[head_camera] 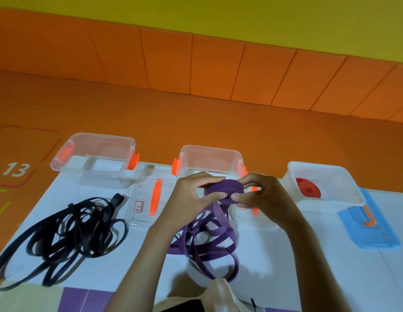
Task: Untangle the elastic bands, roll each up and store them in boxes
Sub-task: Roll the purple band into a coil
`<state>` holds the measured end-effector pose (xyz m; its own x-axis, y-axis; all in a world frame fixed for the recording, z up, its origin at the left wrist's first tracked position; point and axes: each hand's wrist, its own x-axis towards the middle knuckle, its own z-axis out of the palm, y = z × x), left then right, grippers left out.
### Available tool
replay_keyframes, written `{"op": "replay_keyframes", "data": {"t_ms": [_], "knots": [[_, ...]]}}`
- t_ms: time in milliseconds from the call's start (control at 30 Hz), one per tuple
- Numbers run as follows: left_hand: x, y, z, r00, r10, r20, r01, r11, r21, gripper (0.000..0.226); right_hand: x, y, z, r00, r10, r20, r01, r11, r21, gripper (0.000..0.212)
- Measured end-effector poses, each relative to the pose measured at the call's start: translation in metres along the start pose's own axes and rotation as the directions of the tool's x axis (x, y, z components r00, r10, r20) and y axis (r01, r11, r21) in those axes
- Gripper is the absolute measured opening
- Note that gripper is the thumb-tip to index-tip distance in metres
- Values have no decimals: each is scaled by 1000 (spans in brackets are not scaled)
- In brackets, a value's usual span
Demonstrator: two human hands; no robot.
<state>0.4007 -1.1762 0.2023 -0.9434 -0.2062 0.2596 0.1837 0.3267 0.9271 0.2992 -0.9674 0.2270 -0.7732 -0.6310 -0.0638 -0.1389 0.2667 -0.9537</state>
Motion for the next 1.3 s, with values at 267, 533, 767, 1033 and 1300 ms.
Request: {"op": "replay_keyframes", "data": {"t_ms": [267,533,767,1033,1300], "knots": [[-5,3,9,998,8,66,-9,1000,21,34,1,1,-15,995,61,75,-37,958,-286,31],[-7,-1,13,993,-68,-93,45,971,-234,21,-1,-4,-3,1000,4,1,-4,999,-40,44],[-8,-4,13,978,-115,-175,46,934,-356,24,0,-11,-3,989,-147,-6,146,988,-48,22],[-7,4,12,987,-93,-133,39,931,-362,30,-3,-9,-1,962,-262,-71,264,964,14,29],[2,16,5,994,-16,-106,-27,918,-395,40,-3,-12,9,959,-246,-139,279,901,332,29]]}}
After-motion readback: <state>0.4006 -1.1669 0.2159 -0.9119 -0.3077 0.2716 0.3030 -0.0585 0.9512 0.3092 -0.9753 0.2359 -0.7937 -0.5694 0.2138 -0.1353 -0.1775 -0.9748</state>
